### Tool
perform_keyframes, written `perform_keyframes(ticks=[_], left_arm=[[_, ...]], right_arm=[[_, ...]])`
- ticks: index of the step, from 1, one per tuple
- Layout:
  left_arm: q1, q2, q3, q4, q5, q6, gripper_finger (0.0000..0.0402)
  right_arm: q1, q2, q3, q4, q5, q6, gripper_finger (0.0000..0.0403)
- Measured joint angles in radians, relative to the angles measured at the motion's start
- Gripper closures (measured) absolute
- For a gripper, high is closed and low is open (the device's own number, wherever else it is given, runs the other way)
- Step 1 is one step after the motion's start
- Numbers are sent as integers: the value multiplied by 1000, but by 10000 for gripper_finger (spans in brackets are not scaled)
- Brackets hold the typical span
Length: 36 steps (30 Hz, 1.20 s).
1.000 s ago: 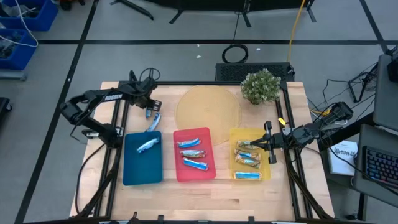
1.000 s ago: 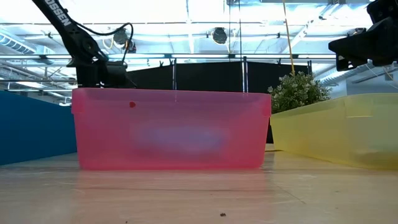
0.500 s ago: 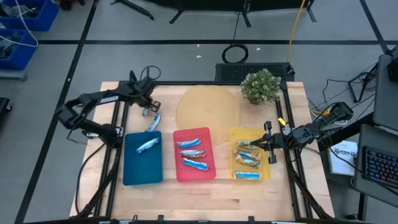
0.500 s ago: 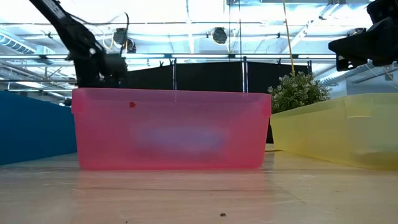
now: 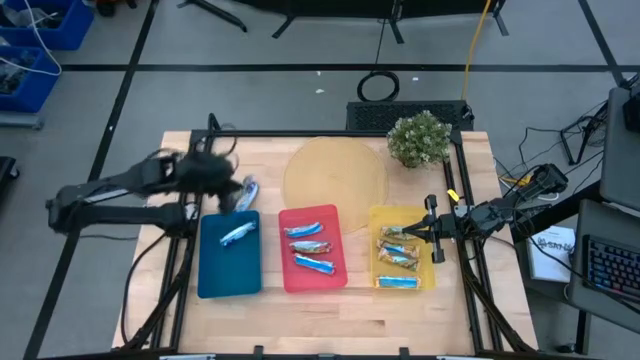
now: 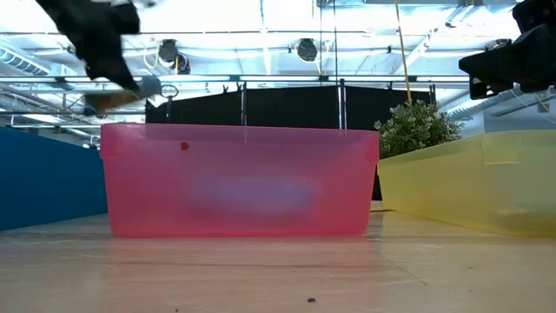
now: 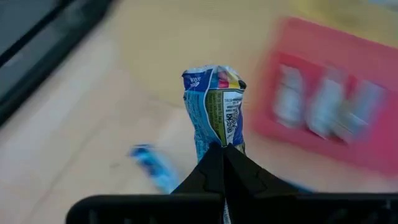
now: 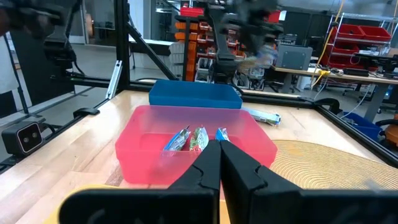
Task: Pick and place Granola Bars by type
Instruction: Put the top blue granola bar into the blue bin, then put the blue granola bar into the blue bin
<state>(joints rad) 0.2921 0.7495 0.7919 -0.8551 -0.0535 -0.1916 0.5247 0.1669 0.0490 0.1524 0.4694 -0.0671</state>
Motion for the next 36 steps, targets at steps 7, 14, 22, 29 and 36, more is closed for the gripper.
perform_keyframes(ticks=[7, 14, 22, 29, 36], left_arm=[[-431, -82, -14, -15, -59, -139, 401], [-714, 54, -62, -172, -160, -308, 401], [-765, 215, -138, 24, 46, -451, 401], [-746, 304, -144, 21, 79, -632, 374], [-705, 328, -144, 28, 50, -629, 314]], right_arm=[[0, 0, 0, 0, 0, 0, 403], [0, 0, 0, 0, 0, 0, 403], [0, 0, 0, 0, 0, 0, 403], [0, 0, 0, 0, 0, 0, 403], [0, 0, 0, 0, 0, 0, 403]])
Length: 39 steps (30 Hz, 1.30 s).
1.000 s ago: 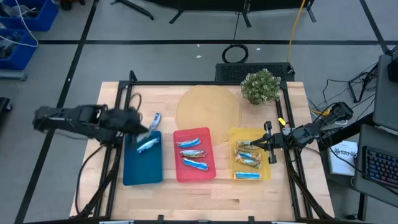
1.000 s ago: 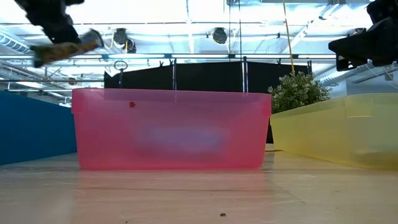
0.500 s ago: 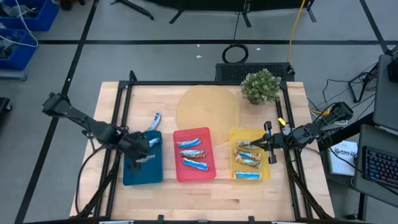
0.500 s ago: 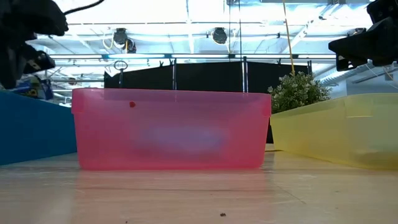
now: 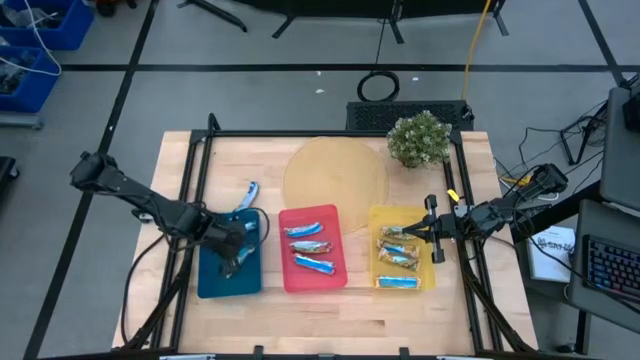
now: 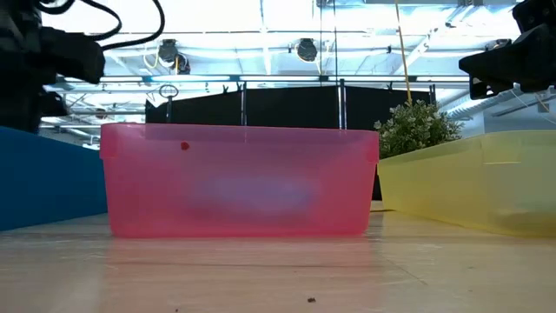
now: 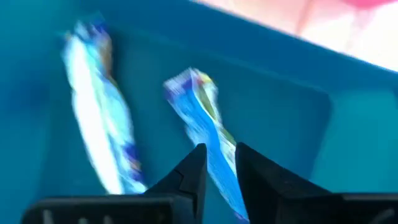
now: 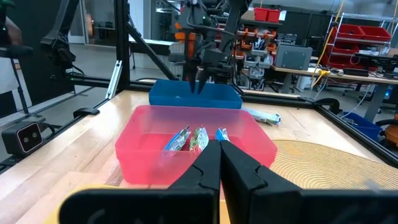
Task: Pick and place Granola Bars by type
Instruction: Put the blue granola bar into the blue bin
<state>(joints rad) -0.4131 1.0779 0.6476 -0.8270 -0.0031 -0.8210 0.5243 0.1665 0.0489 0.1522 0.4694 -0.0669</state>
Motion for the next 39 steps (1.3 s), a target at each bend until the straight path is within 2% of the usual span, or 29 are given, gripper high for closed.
perform_keyframes(ticks=[3, 8, 10, 14, 18, 21, 24, 29, 39], left_arm=[[33, -18, 0, -1, -95, 95, 290], [172, -81, 0, 1, -380, 101, 254], [267, -107, 0, 3, -405, 133, 238], [506, -126, 0, 9, -379, 200, 209], [752, -76, 0, 77, -200, 332, 194], [858, 2, 0, 153, -95, 479, 194], [903, 78, 0, 219, -116, 560, 198], [933, 184, 0, 227, -141, 557, 209], [944, 300, 2, 215, -36, 515, 213]], right_arm=[[0, 0, 0, 0, 0, 0, 403], [0, 0, 0, 0, 0, 0, 403], [0, 0, 0, 0, 0, 0, 403], [0, 0, 0, 0, 0, 0, 403], [0, 0, 0, 0, 0, 0, 403], [0, 0, 0, 0, 0, 0, 403], [0, 0, 0, 0, 0, 0, 403], [0, 0, 0, 0, 0, 0, 403], [0, 0, 0, 0, 0, 0, 403]])
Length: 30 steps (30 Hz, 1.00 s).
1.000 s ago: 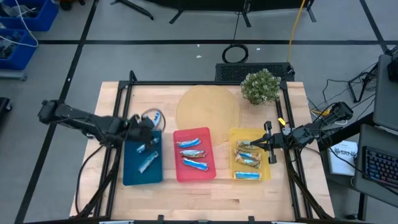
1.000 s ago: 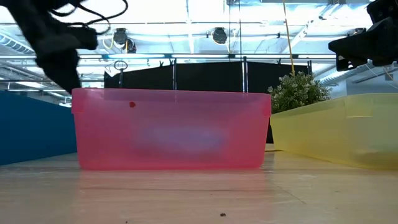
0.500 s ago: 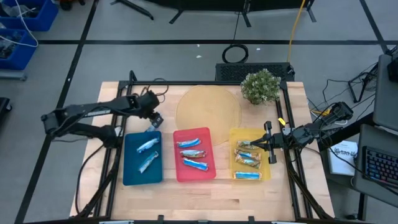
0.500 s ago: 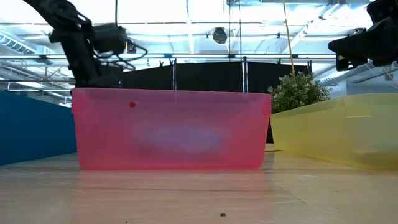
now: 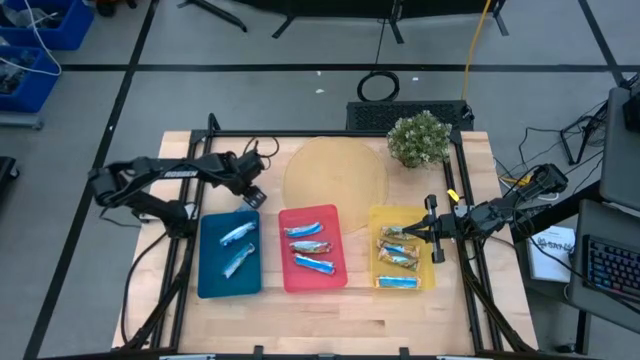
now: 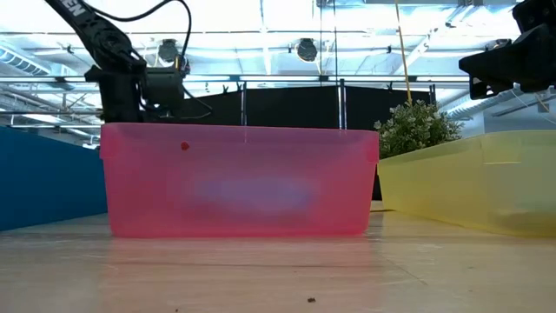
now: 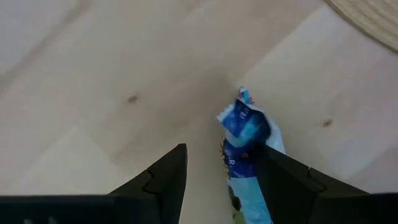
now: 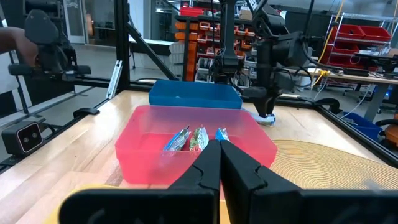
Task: Pick and place Granola Bars by type
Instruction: Put the blue granola bar into the blue bin
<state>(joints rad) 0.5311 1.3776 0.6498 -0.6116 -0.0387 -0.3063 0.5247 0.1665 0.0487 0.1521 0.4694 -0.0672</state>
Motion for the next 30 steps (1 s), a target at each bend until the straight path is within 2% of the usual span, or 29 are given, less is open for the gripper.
perform_keyframes(ticks=[4, 7, 9, 13, 14, 21, 25, 30], left_arm=[[0, 6, 0, -4, 63, -13, 213], [-8, 6, 0, -10, 66, 2, 228], [-16, 6, 0, -17, 66, 17, 259], [-23, 5, 0, -16, 65, 43, 372], [-23, 5, 0, -11, 62, 43, 384], [-32, -15, 37, 14, -21, 92, 398], [-51, -62, 108, 12, -66, 116, 399], [-100, -158, 236, -88, -49, 123, 400]], right_arm=[[0, 0, 0, 0, 0, 0, 403], [0, 0, 0, 0, 0, 0, 403], [0, 0, 0, 0, 0, 0, 403], [0, 0, 0, 0, 0, 0, 403], [0, 0, 0, 0, 0, 0, 403], [0, 0, 0, 0, 0, 0, 403], [0, 0, 0, 0, 0, 0, 403], [0, 0, 0, 0, 0, 0, 403]])
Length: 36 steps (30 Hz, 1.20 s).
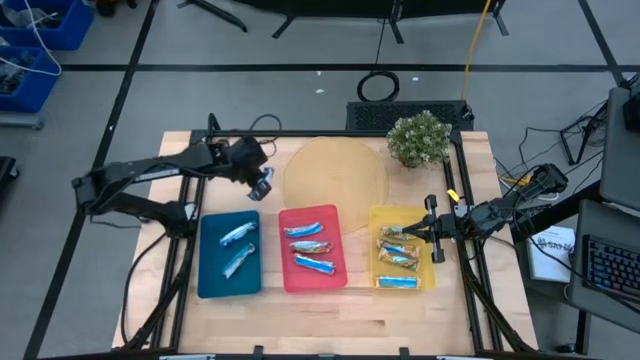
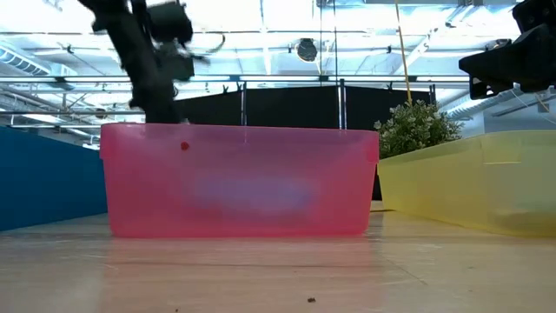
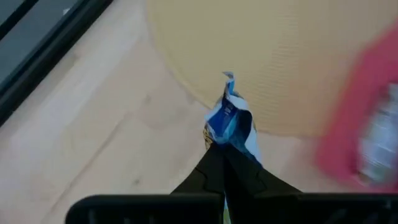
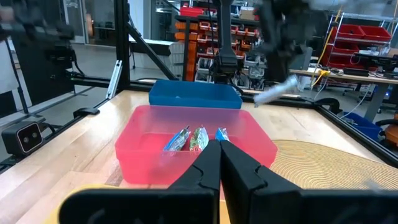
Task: Pick and place Granola Bars by type
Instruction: Put the blue granola bar into the blue bin, then return to Home Position
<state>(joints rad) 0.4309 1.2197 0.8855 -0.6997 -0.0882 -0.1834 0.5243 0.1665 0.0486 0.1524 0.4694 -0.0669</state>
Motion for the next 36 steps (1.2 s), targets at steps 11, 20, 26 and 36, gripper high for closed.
perform_keyframes(ticks=[11, 20, 26, 36], left_arm=[[-487, -140, 251, -503, -172, -339, 401], [-966, -57, 238, -563, -137, -764, 401], [-1110, 33, 237, -563, -142, -908, 400], [-1324, 11, 230, -350, -862, -628, 398]], right_arm=[[0, 0, 0, 0, 0, 0, 403], [0, 0, 0, 0, 0, 0, 403], [0, 0, 0, 0, 0, 0, 403], [0, 0, 0, 0, 0, 0, 403]])
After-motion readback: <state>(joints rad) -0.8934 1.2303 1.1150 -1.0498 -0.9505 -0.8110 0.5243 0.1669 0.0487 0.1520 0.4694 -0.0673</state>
